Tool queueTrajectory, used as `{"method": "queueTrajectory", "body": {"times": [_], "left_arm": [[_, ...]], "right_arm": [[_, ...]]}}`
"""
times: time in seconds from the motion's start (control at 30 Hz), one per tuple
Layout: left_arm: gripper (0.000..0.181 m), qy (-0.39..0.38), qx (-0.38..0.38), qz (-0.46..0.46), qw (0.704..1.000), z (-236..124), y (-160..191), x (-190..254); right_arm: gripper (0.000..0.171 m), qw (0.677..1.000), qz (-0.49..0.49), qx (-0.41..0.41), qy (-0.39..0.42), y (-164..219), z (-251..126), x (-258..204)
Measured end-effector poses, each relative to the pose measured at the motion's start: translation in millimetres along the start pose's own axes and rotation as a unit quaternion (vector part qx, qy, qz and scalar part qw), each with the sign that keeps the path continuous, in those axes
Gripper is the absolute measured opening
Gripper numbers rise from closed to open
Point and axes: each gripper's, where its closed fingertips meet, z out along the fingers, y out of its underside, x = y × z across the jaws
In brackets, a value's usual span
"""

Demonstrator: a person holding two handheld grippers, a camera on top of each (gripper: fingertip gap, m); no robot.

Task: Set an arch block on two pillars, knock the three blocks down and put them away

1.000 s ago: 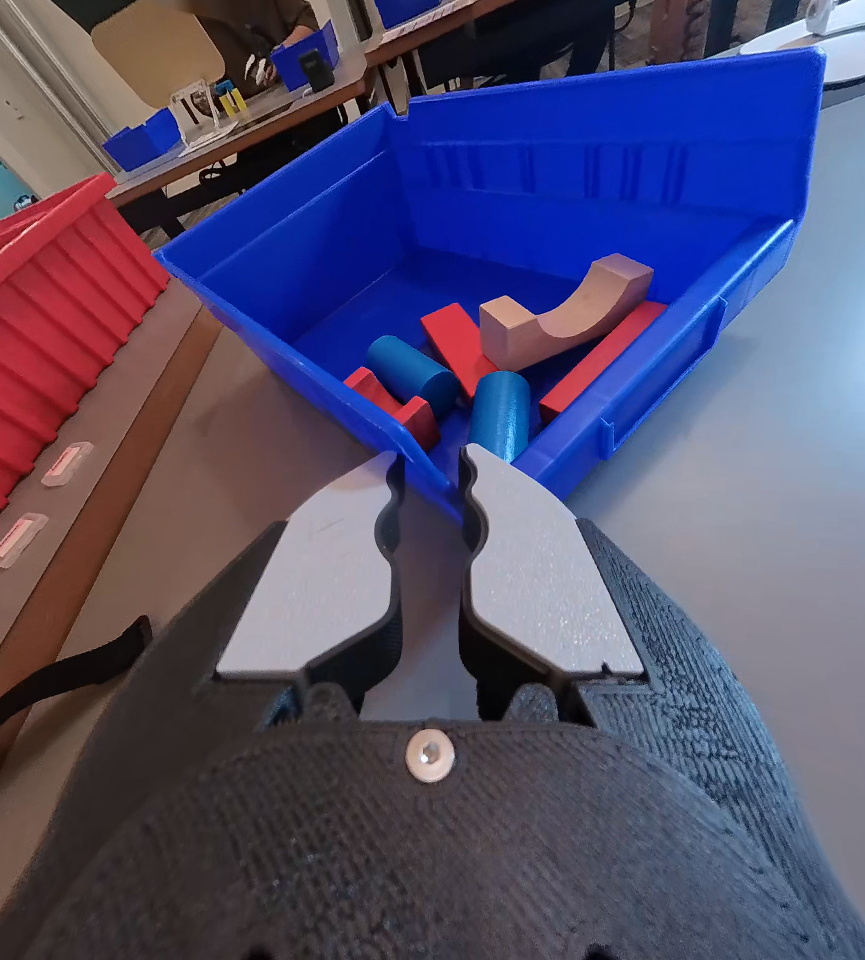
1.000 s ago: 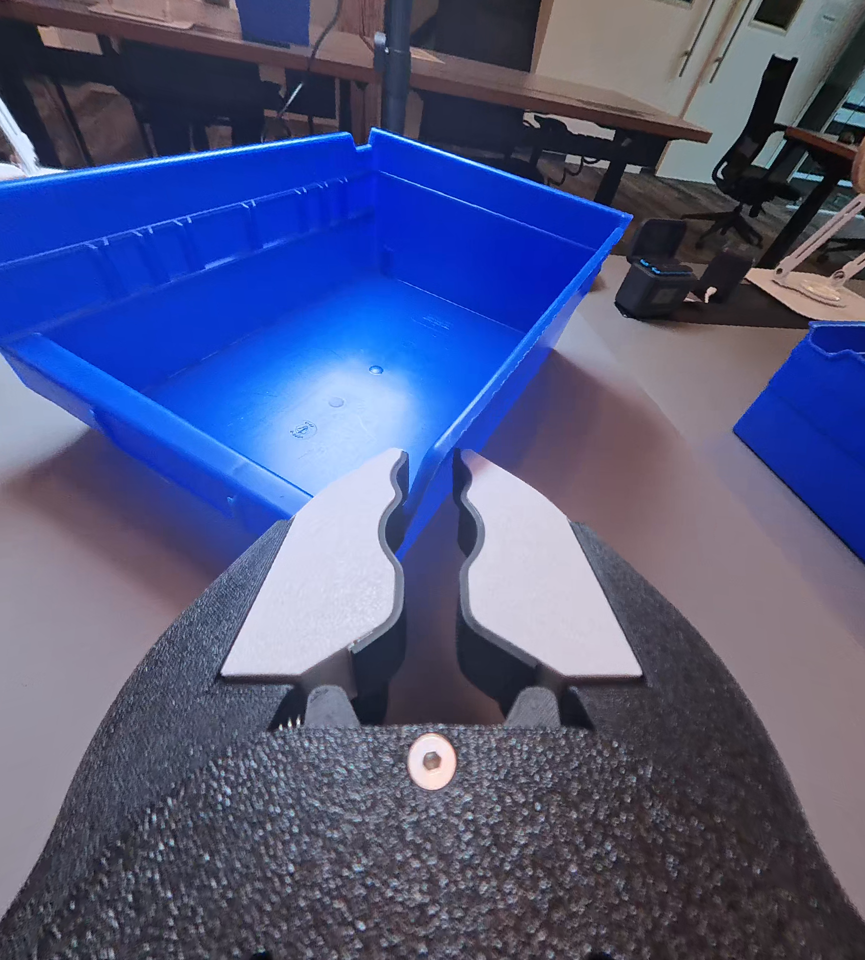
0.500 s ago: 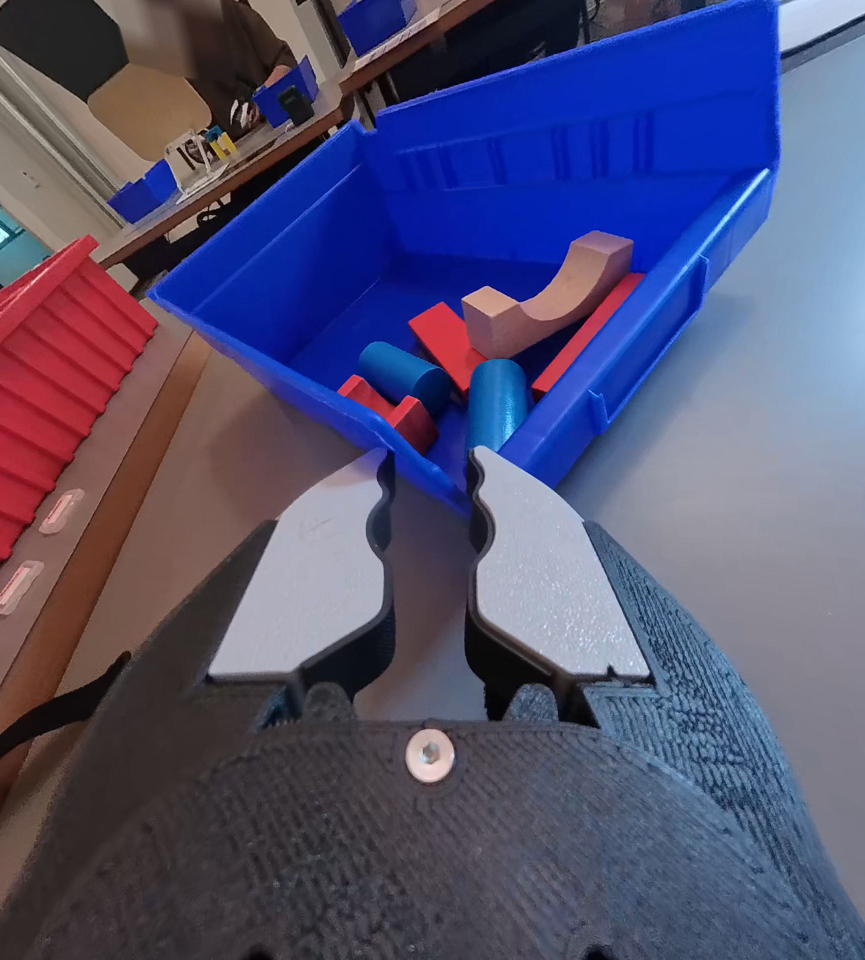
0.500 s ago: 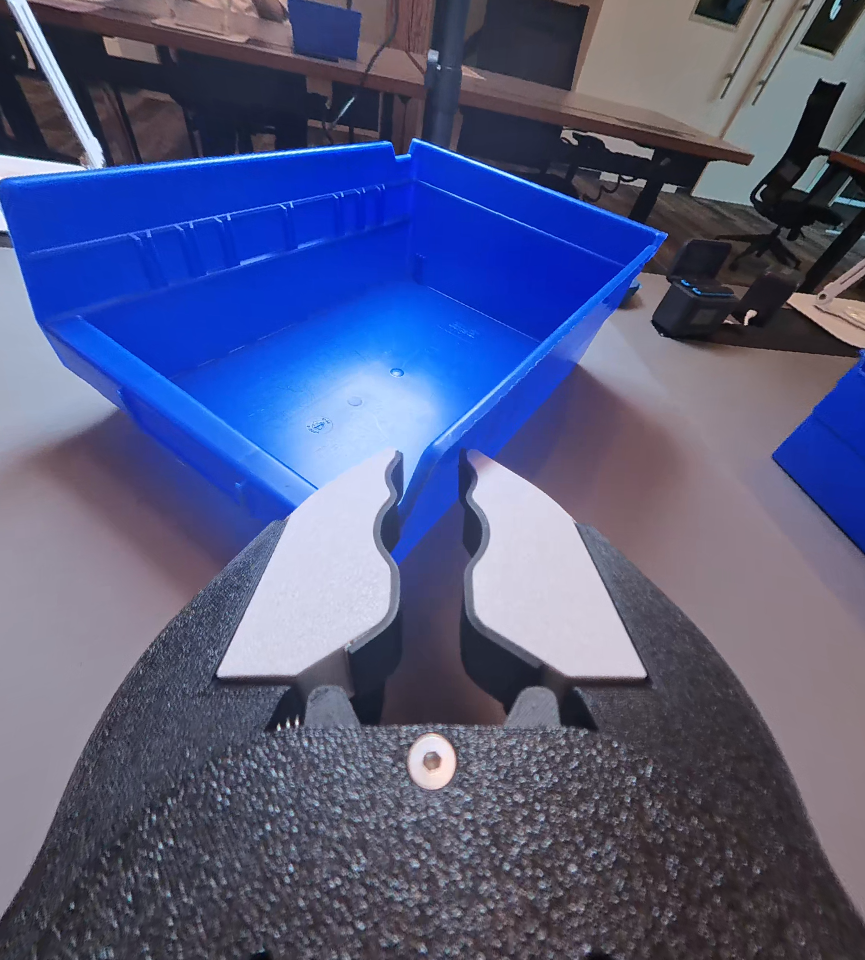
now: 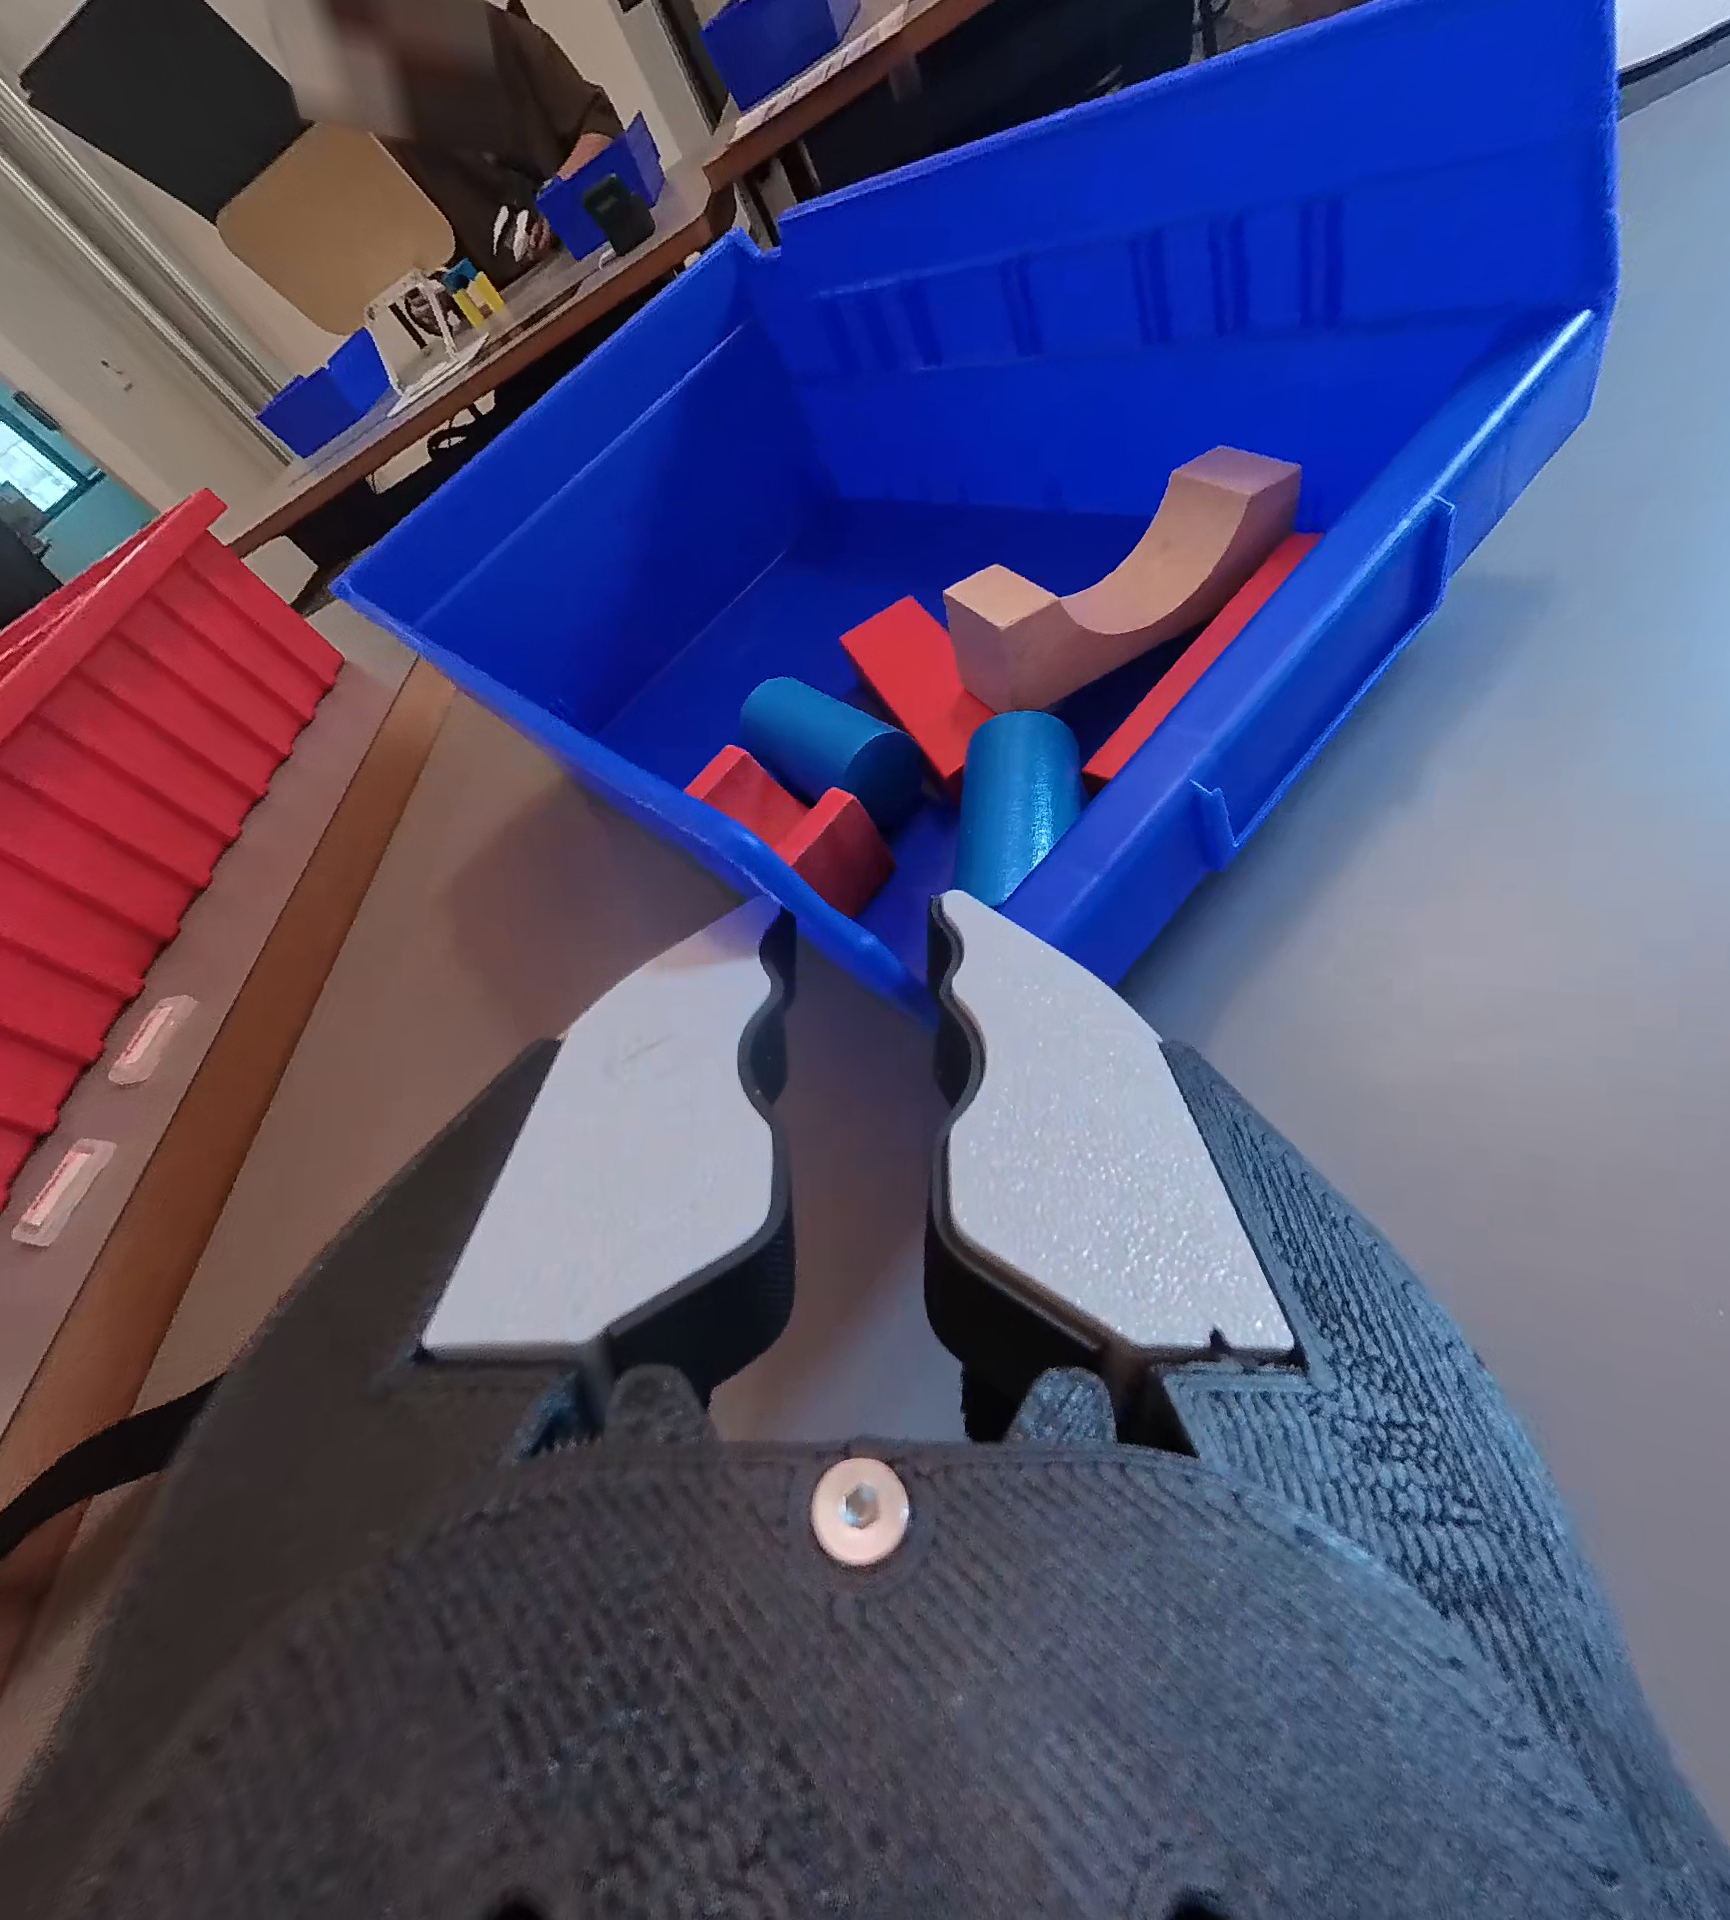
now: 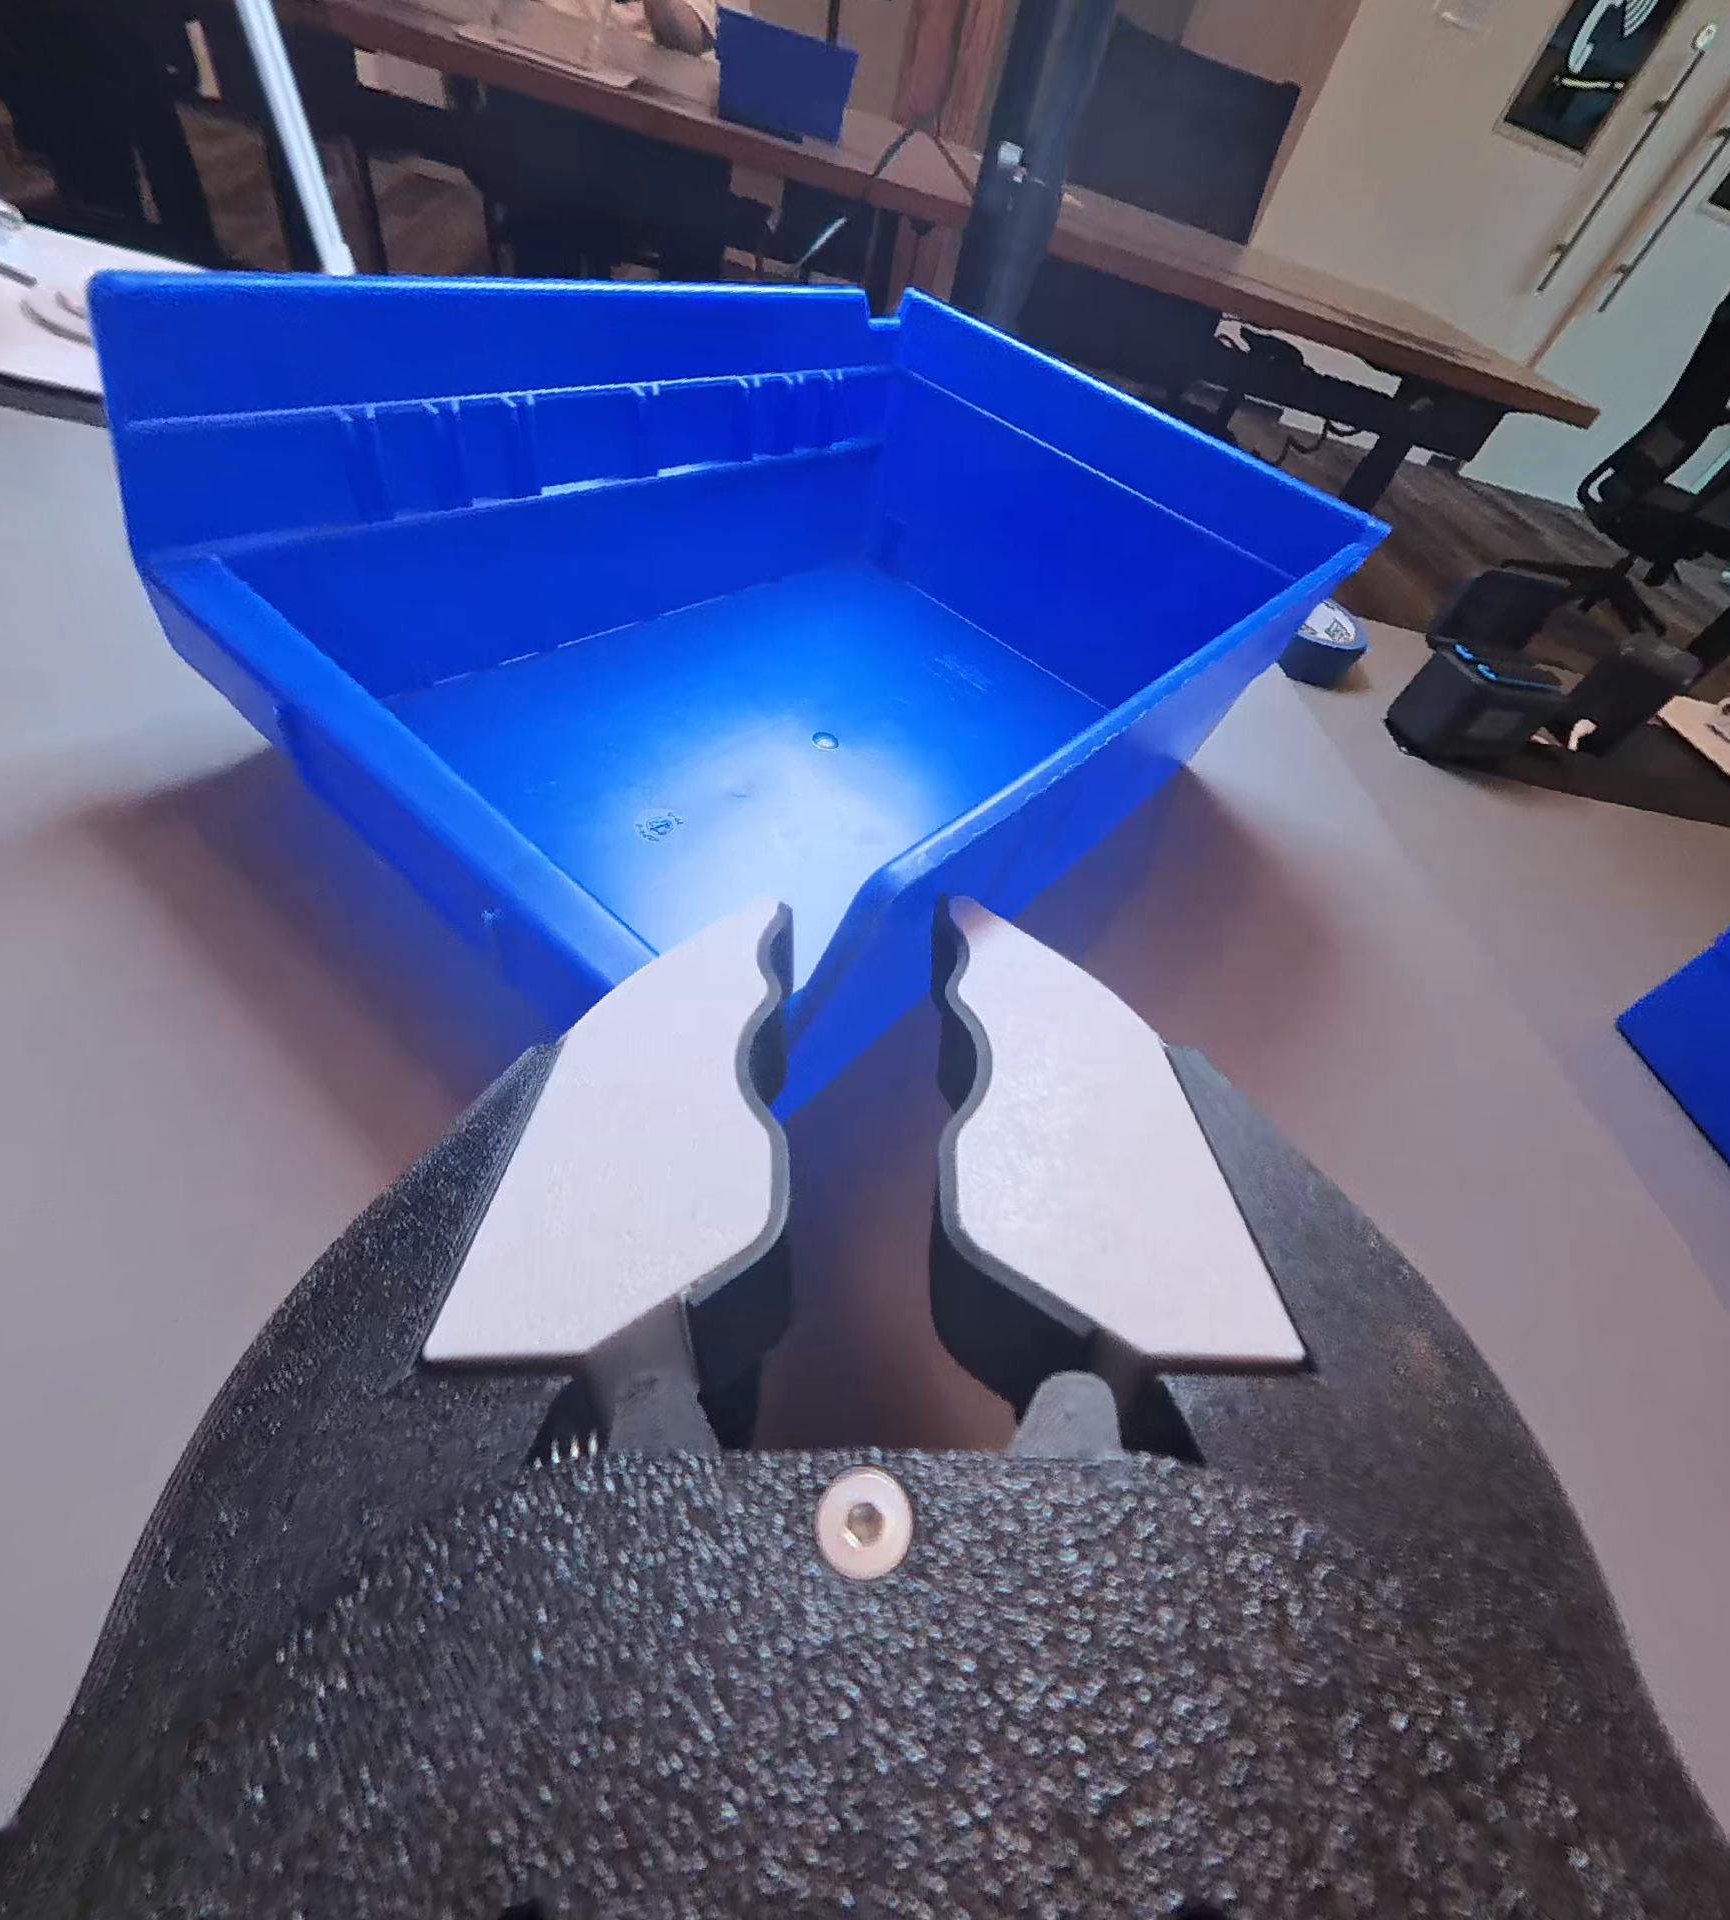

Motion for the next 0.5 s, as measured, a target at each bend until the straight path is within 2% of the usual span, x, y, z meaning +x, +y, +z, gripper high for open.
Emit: {"method": "queueTrajectory", "body": {"times": [0.17, 0.37, 0.5], "left_arm": [[0.024, 0.002, -0.003, 0.015, 1.000, 12.9, -3.9, -2.4], [0.025, 0.016, 0.004, 0.001, 1.000, 13.8, -5.1, -1.4], [0.038, 0.051, 0.058, -0.066, 0.995, -2.3, -23.7, -2.0]], "right_arm": [[0.028, 0.999, -0.031, 0.004, -0.016, -4.6, 7.1, -14.1], [0.028, 1.000, -0.012, 0.000, -0.028, -7.5, 11.9, -15.0], [0.031, 0.993, 0.004, 0.111, -0.043, -52.8, -23.7, -8.9]]}}
